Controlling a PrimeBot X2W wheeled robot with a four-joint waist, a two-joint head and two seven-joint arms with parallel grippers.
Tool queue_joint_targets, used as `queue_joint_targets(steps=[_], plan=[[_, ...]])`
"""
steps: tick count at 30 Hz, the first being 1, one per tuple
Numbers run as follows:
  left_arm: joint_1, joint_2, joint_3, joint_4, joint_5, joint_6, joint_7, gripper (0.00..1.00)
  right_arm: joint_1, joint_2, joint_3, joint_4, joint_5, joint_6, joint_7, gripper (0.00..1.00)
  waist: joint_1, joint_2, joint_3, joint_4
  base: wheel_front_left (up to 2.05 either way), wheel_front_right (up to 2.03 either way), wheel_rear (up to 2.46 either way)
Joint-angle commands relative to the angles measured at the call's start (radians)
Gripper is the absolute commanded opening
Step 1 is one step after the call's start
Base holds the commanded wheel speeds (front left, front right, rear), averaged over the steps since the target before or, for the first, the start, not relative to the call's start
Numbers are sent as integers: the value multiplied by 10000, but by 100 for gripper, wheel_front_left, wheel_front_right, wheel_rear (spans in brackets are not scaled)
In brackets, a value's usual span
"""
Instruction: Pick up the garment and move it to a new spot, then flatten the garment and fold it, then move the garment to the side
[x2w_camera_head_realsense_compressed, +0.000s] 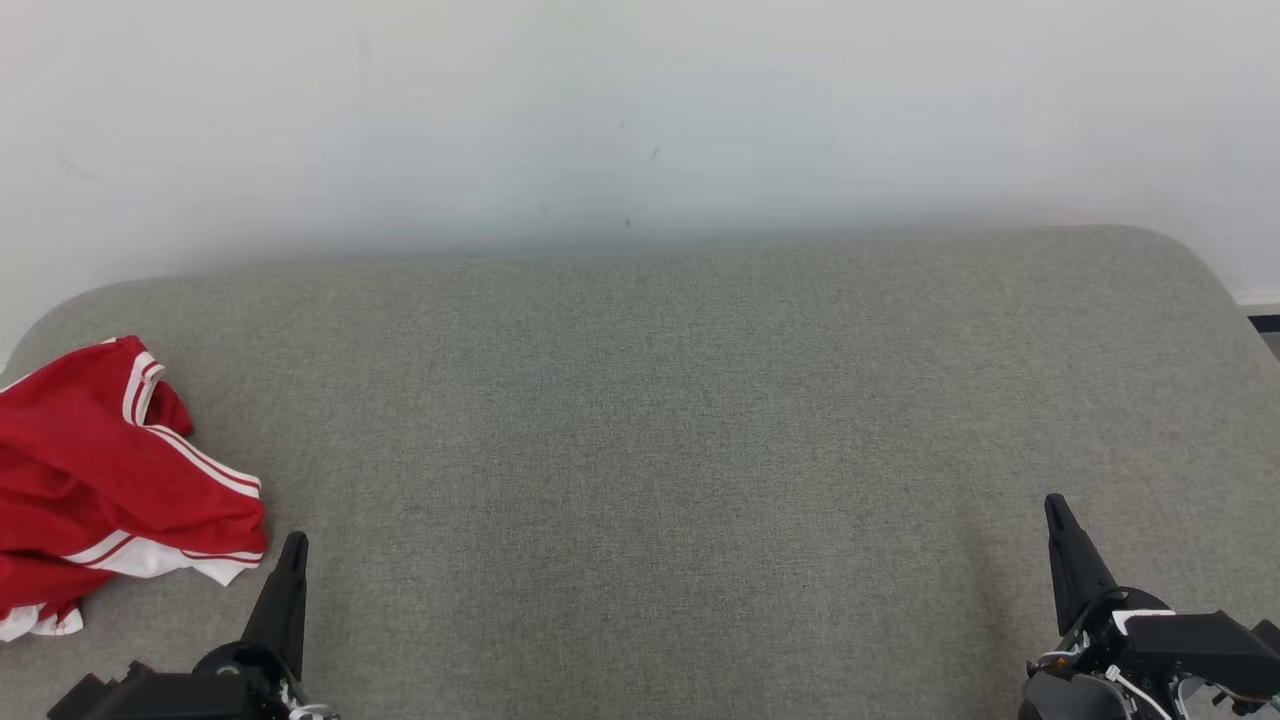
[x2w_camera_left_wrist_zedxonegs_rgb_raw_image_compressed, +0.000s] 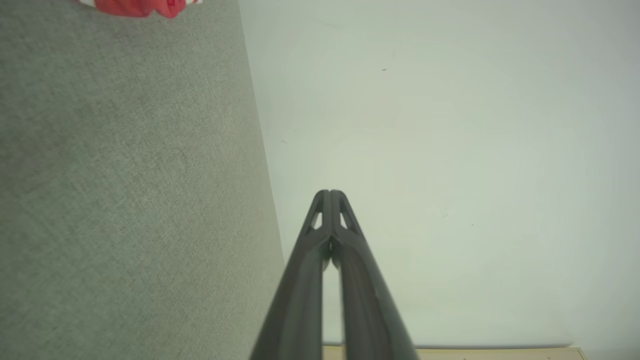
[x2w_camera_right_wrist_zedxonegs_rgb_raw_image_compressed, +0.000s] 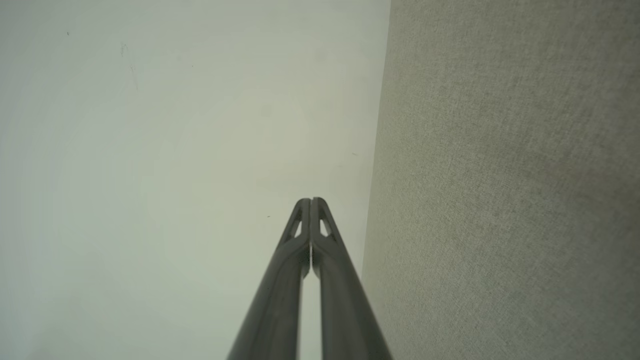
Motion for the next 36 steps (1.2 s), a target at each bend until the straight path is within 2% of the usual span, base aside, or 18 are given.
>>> queue_joint_targets(steps=[1,36], plan=[[-41,52,3,-31,-40,-4,36,0,92,11,-6,-24,6,-22,21,0,0,-1,0,0,0,0,0],[-41,52,6,-31,-40,-4,36,0,92,11,-6,-24,6,-23,21,0,0,-1,0,0,0,0,0]])
